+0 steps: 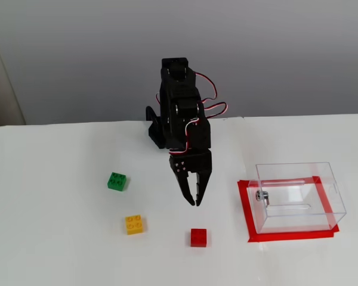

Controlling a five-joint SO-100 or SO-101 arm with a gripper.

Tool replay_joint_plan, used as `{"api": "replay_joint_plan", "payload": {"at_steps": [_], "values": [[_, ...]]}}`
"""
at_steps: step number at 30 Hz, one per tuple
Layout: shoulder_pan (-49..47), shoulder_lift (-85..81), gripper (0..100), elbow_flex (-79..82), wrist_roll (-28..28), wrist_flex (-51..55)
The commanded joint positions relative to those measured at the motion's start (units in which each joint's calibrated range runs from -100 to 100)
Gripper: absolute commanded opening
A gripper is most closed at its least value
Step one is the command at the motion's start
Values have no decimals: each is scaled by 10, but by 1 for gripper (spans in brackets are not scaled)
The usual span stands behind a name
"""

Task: Pick the yellow lego brick and place it into the transparent box

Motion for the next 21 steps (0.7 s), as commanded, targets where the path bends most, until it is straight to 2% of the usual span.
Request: {"api": "replay_joint_plan", "payload": {"at_steps": [1,21], "values": [[31,4,2,-31,-1,-5],[291,11,2,-23,-1,-6]]}}
